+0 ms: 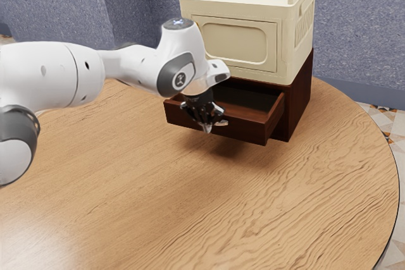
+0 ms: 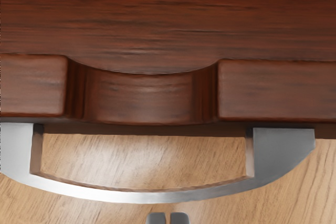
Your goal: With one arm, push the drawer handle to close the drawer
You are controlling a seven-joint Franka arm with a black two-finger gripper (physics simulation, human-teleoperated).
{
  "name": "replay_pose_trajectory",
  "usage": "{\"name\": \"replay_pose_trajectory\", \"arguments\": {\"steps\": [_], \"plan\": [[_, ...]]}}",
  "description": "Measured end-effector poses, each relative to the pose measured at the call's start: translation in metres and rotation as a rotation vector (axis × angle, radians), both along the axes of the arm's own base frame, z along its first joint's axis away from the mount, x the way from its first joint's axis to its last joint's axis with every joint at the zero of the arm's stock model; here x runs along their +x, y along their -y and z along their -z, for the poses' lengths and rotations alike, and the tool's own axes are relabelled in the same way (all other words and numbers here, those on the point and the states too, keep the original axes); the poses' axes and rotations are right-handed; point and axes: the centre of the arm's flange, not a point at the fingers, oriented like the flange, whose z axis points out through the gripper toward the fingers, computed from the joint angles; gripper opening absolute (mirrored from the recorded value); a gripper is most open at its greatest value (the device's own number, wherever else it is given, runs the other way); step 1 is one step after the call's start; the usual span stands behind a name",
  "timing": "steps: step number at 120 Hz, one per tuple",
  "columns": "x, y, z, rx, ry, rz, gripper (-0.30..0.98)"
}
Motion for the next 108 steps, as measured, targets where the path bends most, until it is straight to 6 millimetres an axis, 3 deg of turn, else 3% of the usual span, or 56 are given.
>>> {"name": "replay_pose_trajectory", "arguments": {"steps": [108], "plan": [[0.071, -0.003, -0.002, -0.014, 0.145, 0.009, -0.1]]}}
